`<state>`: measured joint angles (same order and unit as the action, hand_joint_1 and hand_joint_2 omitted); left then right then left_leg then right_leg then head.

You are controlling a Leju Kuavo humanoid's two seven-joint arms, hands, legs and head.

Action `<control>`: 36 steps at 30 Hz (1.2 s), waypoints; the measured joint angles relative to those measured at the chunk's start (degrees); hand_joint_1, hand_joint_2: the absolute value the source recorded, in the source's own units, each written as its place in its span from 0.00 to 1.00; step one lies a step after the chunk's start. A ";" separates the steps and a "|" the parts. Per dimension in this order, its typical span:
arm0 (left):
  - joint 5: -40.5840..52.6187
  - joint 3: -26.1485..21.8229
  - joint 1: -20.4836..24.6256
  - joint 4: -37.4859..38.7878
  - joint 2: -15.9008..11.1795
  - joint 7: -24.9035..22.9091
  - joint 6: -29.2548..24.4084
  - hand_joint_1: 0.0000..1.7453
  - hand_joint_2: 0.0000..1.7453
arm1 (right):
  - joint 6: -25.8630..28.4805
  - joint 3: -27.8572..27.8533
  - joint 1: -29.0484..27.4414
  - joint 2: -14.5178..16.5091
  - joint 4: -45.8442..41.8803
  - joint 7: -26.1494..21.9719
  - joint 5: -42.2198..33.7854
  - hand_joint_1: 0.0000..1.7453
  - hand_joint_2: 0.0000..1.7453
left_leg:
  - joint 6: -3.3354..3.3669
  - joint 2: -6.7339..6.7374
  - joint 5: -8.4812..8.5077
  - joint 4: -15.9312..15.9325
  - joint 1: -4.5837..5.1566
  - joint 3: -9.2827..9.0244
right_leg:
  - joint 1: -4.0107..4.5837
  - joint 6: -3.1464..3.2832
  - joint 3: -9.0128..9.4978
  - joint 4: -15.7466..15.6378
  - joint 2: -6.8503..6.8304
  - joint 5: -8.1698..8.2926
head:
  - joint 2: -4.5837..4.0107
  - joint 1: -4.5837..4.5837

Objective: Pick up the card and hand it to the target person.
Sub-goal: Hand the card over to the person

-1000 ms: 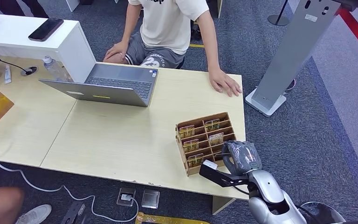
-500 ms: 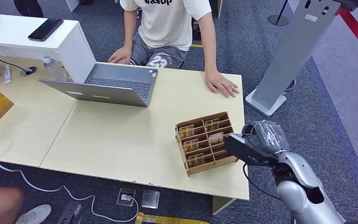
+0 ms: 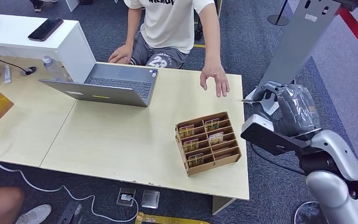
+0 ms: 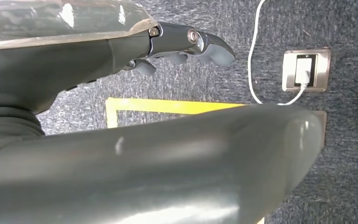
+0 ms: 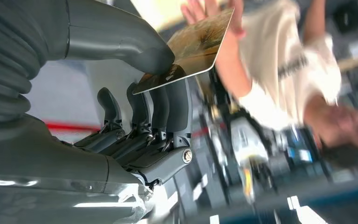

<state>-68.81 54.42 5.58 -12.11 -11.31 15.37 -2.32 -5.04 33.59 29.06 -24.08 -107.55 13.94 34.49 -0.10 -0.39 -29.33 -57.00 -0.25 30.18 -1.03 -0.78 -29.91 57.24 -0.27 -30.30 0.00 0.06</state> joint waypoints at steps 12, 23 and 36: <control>1.44 0.86 1.60 0.00 1.44 -0.19 -0.07 0.00 0.00 | 30.62 3.38 4.50 12.11 20.76 -15.61 10.66 0.75 1.00 | 0.00 -0.04 0.01 0.00 -0.01 0.02 | 0.01 0.00 0.00 0.05 -0.03 0.00 | 0.00 0.01; 1.47 1.48 1.58 0.00 1.86 0.52 1.24 0.00 0.00 | 33.20 4.99 6.46 18.65 38.02 -18.32 8.59 0.75 1.00 | 0.01 -0.04 0.01 0.00 -0.01 0.04 | 0.01 0.00 -0.04 0.05 -0.04 -0.01 | 0.00 0.03; 1.17 1.86 0.86 0.00 1.89 2.13 1.50 0.00 0.00 | 33.77 5.65 6.37 20.76 43.80 -19.92 3.73 0.00 1.00 | 0.00 -0.03 0.01 -0.01 -0.01 0.02 | 0.01 0.00 -0.05 0.04 -0.03 0.00 | 0.00 -0.02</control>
<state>-67.63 56.28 6.45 -12.11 -9.42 17.50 -0.83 28.73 39.24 35.43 -3.32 -63.75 -5.98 38.22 -0.09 -0.42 -29.32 -57.01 -0.27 30.19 -1.03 -0.77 -29.96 57.28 -0.30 -30.31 0.00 0.04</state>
